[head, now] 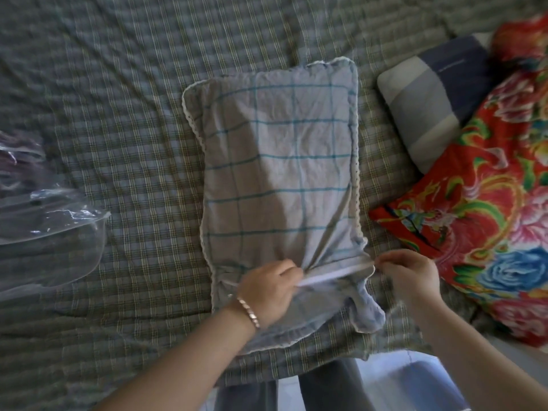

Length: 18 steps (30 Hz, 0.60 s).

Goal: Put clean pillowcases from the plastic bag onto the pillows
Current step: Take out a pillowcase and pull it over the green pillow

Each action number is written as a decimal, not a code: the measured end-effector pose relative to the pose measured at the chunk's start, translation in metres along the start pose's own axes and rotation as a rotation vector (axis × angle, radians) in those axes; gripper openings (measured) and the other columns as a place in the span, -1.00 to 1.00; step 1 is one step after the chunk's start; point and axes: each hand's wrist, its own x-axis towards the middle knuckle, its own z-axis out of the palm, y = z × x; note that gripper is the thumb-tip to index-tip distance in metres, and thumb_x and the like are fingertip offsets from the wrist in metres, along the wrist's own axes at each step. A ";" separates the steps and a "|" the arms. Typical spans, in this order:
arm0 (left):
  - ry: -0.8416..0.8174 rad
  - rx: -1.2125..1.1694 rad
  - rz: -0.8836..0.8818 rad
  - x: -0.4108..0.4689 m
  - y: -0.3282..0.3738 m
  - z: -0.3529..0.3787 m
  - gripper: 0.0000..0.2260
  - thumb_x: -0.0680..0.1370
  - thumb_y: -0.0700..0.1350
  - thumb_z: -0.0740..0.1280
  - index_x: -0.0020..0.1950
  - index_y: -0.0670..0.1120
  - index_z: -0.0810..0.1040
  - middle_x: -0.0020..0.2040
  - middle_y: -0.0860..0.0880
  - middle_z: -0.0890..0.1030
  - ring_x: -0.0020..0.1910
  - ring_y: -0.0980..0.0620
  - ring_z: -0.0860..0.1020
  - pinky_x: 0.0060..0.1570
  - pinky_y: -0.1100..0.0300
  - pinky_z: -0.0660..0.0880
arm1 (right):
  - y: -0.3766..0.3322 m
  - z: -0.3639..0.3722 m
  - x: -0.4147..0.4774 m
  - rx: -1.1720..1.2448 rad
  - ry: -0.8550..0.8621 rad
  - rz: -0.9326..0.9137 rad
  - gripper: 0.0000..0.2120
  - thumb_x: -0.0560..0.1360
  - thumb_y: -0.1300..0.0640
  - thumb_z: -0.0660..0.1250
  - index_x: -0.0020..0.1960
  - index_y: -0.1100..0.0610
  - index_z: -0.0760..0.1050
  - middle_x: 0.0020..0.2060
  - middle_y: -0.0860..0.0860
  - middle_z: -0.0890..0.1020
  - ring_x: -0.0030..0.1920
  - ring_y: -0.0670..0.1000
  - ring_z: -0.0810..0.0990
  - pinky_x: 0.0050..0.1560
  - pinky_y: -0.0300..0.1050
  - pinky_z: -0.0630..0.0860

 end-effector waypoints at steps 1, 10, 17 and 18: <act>0.021 0.017 -0.021 -0.007 -0.010 0.000 -0.80 0.37 -0.25 0.31 -0.08 -0.02 0.43 -0.17 0.03 0.55 -0.31 0.04 0.55 -0.41 0.28 0.50 | 0.006 -0.003 0.010 -0.053 0.007 0.033 -0.90 0.42 0.29 0.40 -0.23 0.12 0.61 -0.37 -0.01 0.60 -0.36 0.04 0.48 -0.37 -0.18 0.39; -0.014 -0.834 -1.505 -0.062 -0.040 0.023 0.08 -0.03 0.32 0.54 0.38 -0.12 0.33 0.31 -0.08 0.46 0.25 -0.07 0.46 0.26 0.09 0.38 | 0.024 0.040 0.001 0.018 -0.345 0.409 -0.11 0.28 -0.21 0.46 0.44 0.16 0.23 0.29 0.13 0.45 0.24 0.17 0.45 0.25 0.01 0.41; 0.091 -0.903 -1.716 -0.020 -0.038 0.030 -0.55 0.42 0.02 0.40 0.14 -0.29 0.53 -0.06 -0.14 0.58 -0.17 -0.06 0.53 -0.31 0.25 0.45 | -0.001 0.074 -0.023 -0.048 -0.290 0.173 -0.82 0.39 0.11 0.46 -0.19 0.17 0.50 -0.19 0.12 0.62 -0.19 0.08 0.57 -0.09 -0.03 0.55; 0.098 -0.871 -1.689 -0.017 -0.036 0.024 -0.68 0.47 -0.04 0.34 0.04 -0.28 0.56 -0.14 -0.13 0.56 -0.26 -0.04 0.49 -0.45 0.26 0.38 | -0.010 0.071 -0.029 -0.058 -0.262 0.107 -0.85 0.39 0.16 0.45 -0.18 0.19 0.51 -0.21 0.12 0.62 -0.18 0.10 0.58 -0.07 0.01 0.57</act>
